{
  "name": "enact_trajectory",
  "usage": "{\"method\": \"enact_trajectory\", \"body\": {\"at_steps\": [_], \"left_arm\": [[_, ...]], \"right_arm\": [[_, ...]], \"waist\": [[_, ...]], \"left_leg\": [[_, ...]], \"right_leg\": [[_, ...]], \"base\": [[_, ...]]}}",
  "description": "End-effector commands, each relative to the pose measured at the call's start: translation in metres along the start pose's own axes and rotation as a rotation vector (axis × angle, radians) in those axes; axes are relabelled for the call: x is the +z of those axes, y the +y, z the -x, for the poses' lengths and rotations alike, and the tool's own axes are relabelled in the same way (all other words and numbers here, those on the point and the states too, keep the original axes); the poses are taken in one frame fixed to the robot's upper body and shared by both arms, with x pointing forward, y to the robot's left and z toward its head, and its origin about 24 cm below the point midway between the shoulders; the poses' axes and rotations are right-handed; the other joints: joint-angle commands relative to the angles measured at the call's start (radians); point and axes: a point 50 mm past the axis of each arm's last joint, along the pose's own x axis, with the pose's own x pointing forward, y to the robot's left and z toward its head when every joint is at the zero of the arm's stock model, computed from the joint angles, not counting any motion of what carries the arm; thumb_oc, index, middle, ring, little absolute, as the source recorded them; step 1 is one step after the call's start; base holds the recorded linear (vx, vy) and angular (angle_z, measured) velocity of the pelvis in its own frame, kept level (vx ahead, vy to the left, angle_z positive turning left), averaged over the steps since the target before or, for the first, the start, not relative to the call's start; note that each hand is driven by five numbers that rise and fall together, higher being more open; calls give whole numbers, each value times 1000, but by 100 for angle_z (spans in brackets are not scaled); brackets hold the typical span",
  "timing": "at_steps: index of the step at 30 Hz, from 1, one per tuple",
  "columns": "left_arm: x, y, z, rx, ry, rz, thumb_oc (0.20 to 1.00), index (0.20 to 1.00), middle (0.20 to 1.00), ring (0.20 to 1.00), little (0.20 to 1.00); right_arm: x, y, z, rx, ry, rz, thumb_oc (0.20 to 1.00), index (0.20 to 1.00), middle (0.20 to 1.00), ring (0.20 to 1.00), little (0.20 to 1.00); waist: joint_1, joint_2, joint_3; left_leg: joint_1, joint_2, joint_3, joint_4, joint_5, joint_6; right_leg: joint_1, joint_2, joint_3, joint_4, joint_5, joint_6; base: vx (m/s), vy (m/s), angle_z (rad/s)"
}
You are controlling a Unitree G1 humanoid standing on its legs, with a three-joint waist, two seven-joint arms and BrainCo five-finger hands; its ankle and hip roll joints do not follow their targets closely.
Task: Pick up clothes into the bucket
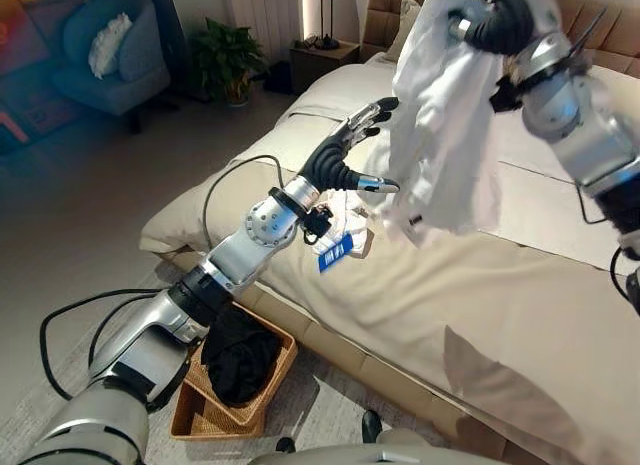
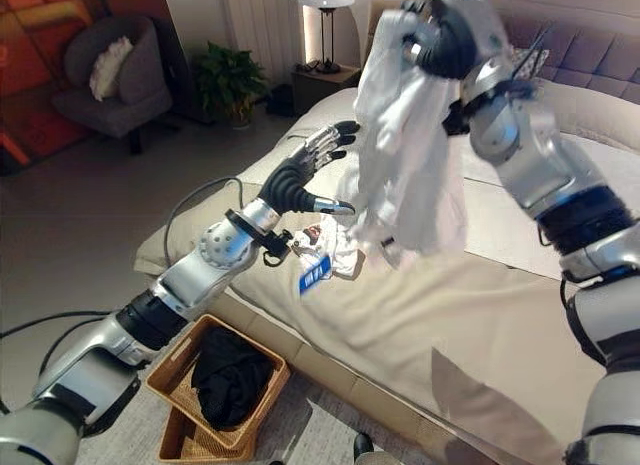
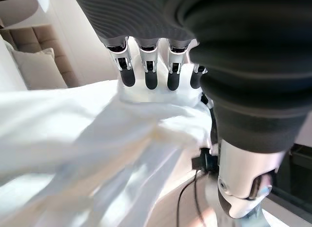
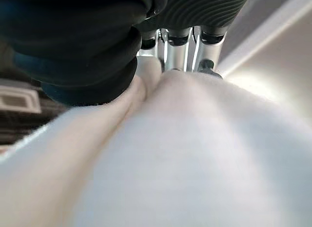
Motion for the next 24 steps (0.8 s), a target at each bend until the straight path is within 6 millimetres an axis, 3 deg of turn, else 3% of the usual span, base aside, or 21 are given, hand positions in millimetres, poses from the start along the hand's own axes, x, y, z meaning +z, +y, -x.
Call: {"method": "enact_trajectory", "body": {"at_steps": [1, 8, 19, 24], "left_arm": [[4, 16, -12, 58, -15, -66, 1000, 1000, 1000, 1000, 1000], [-13, 18, -13, 151, 54, -153, 1000, 1000, 1000, 1000, 1000], [-33, 15, -10, 222, 138, -207, 1000, 1000, 1000, 1000, 1000], [-46, -1, -12, 195, 192, -175, 1000, 1000, 1000, 1000, 1000]], "right_arm": [[17, -33, -8, -100, -91, -53, 200, 200, 200, 200, 200], [40, -9, 6, -10, -191, -219, 200, 200, 200, 200, 200], [63, -4, 12, -13, -293, -300, 200, 200, 200, 200, 200], [78, -2, 9, -51, -349, -377, 200, 200, 200, 200, 200]], "waist": [[29, -49, -42], [40, -55, -44], [46, -60, -34], [45, -61, -25]], "left_leg": [[-34, 0, -27, 91, -71, -3], [-34, -1, -36, 95, -64, -4], [-35, -2, -44, 101, -64, -3], [-36, -3, -46, 107, -67, 0]], "right_leg": [[-5, -49, -47, 126, -85, 51], [10, -53, -62, 121, -85, 46], [17, -53, -69, 119, -87, 44], [15, -53, -67, 123, -87, 43]], "base": [[0, 0, 0], [-11, -10, 4], [-2, -2, 1], [0, 0, 0]]}}
